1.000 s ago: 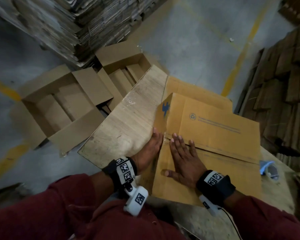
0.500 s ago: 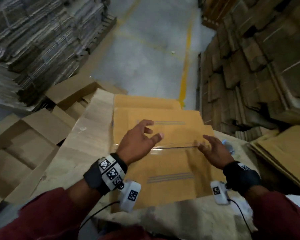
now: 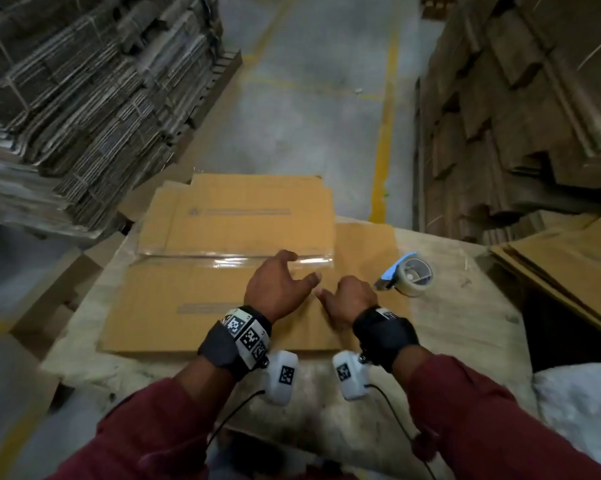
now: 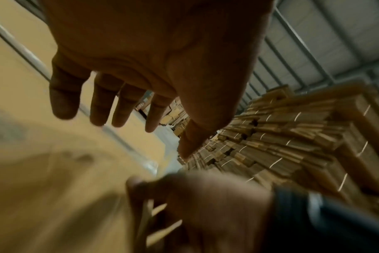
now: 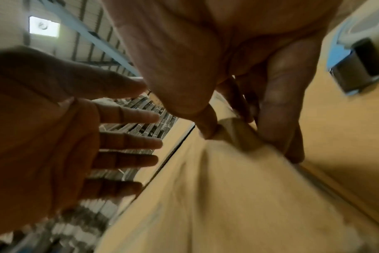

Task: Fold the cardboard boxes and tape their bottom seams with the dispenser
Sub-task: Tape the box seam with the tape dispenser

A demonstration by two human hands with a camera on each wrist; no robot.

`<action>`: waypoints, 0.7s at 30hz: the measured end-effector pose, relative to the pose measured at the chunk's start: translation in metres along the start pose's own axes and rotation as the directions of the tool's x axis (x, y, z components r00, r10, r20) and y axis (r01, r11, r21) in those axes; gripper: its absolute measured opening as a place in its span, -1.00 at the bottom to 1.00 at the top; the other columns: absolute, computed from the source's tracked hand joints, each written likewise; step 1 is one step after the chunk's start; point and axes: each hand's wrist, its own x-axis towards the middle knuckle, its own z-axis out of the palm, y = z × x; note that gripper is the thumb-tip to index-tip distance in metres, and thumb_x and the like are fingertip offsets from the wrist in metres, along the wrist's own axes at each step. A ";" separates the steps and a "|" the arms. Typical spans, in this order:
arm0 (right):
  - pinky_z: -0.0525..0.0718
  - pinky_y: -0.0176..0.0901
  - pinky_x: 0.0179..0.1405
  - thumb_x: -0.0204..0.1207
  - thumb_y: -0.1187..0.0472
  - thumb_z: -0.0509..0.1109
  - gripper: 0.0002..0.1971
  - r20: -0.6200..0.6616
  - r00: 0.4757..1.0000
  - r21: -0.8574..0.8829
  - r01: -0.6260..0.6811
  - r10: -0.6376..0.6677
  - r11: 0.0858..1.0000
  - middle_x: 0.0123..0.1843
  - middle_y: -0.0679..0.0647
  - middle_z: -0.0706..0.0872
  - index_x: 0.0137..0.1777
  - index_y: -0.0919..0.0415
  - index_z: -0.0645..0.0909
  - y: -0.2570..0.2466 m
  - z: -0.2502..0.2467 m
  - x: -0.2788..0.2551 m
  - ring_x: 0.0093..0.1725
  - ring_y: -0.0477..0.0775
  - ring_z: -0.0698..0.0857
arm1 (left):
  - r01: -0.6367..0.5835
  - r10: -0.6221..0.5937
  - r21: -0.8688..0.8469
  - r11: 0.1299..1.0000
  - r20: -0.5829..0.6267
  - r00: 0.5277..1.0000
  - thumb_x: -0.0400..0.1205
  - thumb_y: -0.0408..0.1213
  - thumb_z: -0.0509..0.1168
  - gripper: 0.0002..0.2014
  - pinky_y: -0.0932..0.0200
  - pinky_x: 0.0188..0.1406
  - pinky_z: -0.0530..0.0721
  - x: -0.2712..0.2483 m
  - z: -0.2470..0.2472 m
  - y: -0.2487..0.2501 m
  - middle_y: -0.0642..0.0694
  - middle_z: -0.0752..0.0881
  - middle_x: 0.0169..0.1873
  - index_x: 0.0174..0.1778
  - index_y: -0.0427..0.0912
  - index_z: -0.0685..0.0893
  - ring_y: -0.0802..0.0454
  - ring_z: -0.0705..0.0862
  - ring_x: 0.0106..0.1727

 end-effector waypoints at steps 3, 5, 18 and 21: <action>0.74 0.03 0.13 0.68 -0.16 0.33 -0.50 0.130 0.991 0.251 0.001 -0.035 0.968 0.15 0.30 0.79 0.17 0.35 0.67 -0.028 0.010 -0.010 0.14 0.37 0.78 | -0.001 0.005 0.088 0.996 -0.047 0.999 0.53 0.26 0.38 -0.29 -0.07 0.33 0.64 -0.022 0.012 -0.021 -0.15 0.65 0.43 0.55 -0.04 0.56 -0.20 0.63 0.42; 0.83 0.16 0.00 0.66 0.05 0.39 -0.66 0.348 0.936 0.533 -0.151 -0.054 0.832 -0.06 0.29 0.83 0.02 0.41 0.66 -0.040 0.008 -0.007 -0.11 0.35 0.84 | 0.043 -0.039 0.076 0.996 -0.055 0.998 0.46 0.28 0.23 -0.20 -0.14 0.38 0.63 -0.034 0.015 -0.038 -0.16 0.59 0.48 0.58 -0.08 0.52 -0.21 0.59 0.49; 0.06 0.53 0.67 0.56 0.04 0.47 -0.04 0.279 0.705 -0.615 0.652 -0.652 0.442 0.85 -0.06 -0.20 0.78 -0.32 -0.10 -0.060 -0.025 0.076 0.82 0.17 -0.14 | -0.005 -0.019 0.415 0.910 0.054 0.998 0.80 -0.09 0.22 -0.28 -0.30 0.76 0.06 -0.058 0.036 -0.093 -0.26 -0.05 0.83 0.84 0.08 0.00 -0.24 -0.02 0.83; 0.15 0.50 0.65 0.55 0.01 0.46 -0.05 0.251 0.746 -0.620 0.613 -0.617 0.489 0.85 -0.04 -0.16 0.78 -0.32 -0.10 -0.044 -0.022 0.058 0.81 0.21 -0.09 | -0.108 0.061 0.460 0.881 0.115 0.992 0.81 -0.08 0.20 -0.31 -0.32 0.74 0.12 -0.058 0.025 -0.104 -0.25 -0.02 0.83 0.84 0.10 0.05 -0.27 0.04 0.82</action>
